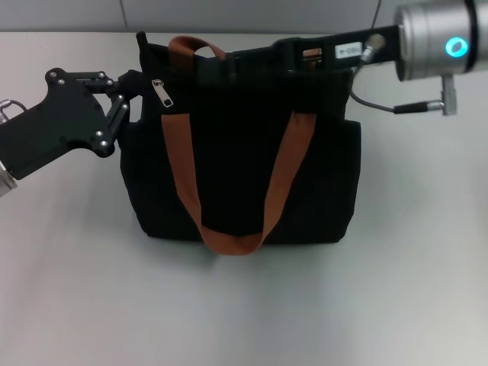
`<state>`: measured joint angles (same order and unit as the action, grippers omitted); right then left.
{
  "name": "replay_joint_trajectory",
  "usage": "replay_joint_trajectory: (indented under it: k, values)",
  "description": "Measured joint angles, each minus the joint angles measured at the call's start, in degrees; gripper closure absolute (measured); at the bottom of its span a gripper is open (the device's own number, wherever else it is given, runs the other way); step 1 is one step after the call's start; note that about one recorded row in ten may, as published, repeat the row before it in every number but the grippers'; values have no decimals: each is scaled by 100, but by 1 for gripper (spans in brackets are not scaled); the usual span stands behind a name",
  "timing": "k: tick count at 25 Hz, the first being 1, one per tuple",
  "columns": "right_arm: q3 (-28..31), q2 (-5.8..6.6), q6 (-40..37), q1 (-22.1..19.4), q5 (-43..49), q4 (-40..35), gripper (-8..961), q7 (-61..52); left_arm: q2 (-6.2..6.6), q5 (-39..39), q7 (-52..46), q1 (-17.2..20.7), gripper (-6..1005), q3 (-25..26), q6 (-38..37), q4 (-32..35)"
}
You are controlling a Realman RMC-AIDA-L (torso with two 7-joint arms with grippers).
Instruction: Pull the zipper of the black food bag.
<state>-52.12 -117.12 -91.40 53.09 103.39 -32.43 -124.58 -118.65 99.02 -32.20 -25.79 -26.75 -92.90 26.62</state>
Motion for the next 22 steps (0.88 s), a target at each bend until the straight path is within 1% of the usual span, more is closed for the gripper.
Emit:
replay_joint_trajectory:
  k: [4, 10, 22]
  values:
    - [-67, -12, 259, 319, 303, -2, 119, -277, 4, 0, -11, -14, 970, 1, 0, -15]
    - [-476, -47, 588, 602, 350, -6, 119, -510, 8, 0, -16, -50, 970, 4, 0, -43]
    - [-814, -109, 839, 819, 416, -1, 118, -722, 17, 3, -85, -58, 970, -6, -38, -44]
